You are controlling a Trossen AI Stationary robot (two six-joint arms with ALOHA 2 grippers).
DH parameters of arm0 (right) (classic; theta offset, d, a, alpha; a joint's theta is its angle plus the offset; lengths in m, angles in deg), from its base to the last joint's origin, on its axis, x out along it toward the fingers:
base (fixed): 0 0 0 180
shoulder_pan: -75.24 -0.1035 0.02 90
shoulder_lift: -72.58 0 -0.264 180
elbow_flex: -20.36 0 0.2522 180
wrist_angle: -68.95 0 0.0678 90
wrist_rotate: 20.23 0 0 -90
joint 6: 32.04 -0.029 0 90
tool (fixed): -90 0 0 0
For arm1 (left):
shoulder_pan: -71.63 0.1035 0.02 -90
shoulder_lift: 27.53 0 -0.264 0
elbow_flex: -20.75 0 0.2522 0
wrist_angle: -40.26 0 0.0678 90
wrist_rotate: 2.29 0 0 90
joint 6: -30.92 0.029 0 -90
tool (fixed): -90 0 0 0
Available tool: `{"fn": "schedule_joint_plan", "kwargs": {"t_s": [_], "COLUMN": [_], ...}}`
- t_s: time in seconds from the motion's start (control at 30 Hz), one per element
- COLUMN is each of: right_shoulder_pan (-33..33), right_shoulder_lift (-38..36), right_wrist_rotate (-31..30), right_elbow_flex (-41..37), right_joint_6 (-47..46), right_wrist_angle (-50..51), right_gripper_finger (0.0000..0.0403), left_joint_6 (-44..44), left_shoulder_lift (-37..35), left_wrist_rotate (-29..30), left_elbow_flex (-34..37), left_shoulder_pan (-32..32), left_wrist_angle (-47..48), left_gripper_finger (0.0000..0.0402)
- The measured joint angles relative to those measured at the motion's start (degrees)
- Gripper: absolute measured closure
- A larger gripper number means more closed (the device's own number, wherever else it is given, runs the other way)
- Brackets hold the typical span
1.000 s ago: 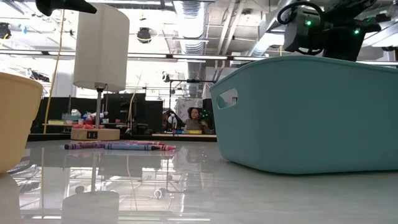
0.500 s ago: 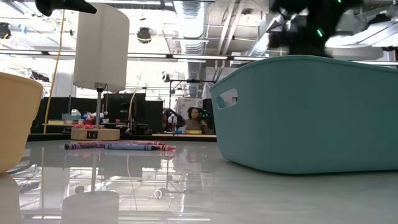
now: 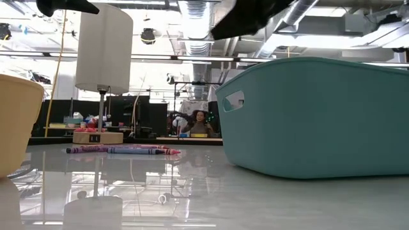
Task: Sort crayons
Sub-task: Put the purple crayon into the blue bin
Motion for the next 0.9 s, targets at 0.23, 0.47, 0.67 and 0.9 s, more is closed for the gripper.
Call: {"fn": "schedule_joint_plan", "kwargs": {"t_s": [0.23,0.47,0.67,0.9], "right_shoulder_pan": [0.0,1.9,3.7,6.3], "right_shoulder_lift": [11.6,20.5,27.5,34.5], "right_wrist_rotate": [0.1,4.0,9.2,15.1], "right_elbow_flex": [0.0,1.0,7.6,21.4], "right_joint_6": [4.6,6.7,7.5,16.7], "right_wrist_angle": [-17.2,-28.8,-25.5,-9.3], "right_gripper_finger": [0.03,0.03,0.03,0.03], "left_joint_6": [0.0,0.0,0.0,-0.8], "left_shoulder_lift": [0.0,0.0,0.0,0.0], "left_wrist_rotate": [0.0,-0.4,-1.2,-1.5], "left_elbow_flex": [0.0,0.0,0.0,0.0], "left_shoulder_pan": [0.0,0.0,0.0,0.0], "left_wrist_angle": [0.0,0.0,0.4,0.6], "left_gripper_finger": [0.0126,0.0126,0.0126,0.0126]}}
